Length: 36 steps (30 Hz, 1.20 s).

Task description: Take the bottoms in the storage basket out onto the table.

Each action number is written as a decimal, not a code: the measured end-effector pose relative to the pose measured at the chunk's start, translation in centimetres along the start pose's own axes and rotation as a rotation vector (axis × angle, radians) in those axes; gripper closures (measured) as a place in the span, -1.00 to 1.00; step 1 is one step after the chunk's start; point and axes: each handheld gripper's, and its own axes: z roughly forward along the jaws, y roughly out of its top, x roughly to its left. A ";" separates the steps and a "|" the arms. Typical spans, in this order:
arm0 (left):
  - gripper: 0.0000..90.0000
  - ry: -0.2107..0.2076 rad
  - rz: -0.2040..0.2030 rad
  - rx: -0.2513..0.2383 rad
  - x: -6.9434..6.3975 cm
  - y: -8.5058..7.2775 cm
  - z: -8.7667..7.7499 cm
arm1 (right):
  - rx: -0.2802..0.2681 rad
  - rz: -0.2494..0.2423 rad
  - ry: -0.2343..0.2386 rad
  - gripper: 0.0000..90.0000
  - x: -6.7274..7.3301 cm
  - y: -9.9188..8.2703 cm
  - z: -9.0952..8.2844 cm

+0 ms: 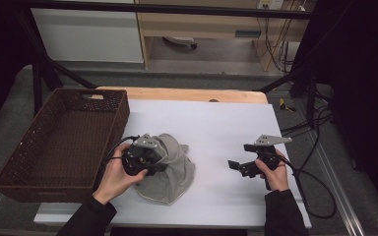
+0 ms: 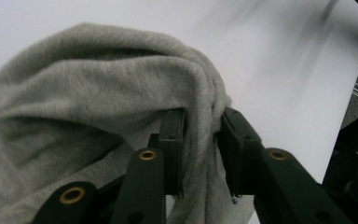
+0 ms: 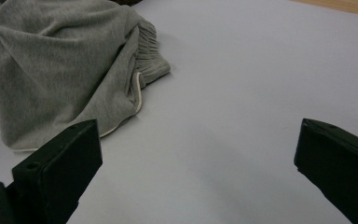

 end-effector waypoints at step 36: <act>0.48 0.006 -0.092 -0.042 1.2 -3.3 -1.1 | 0.119 -0.089 0.075 -0.95 6.4 0.0 6.5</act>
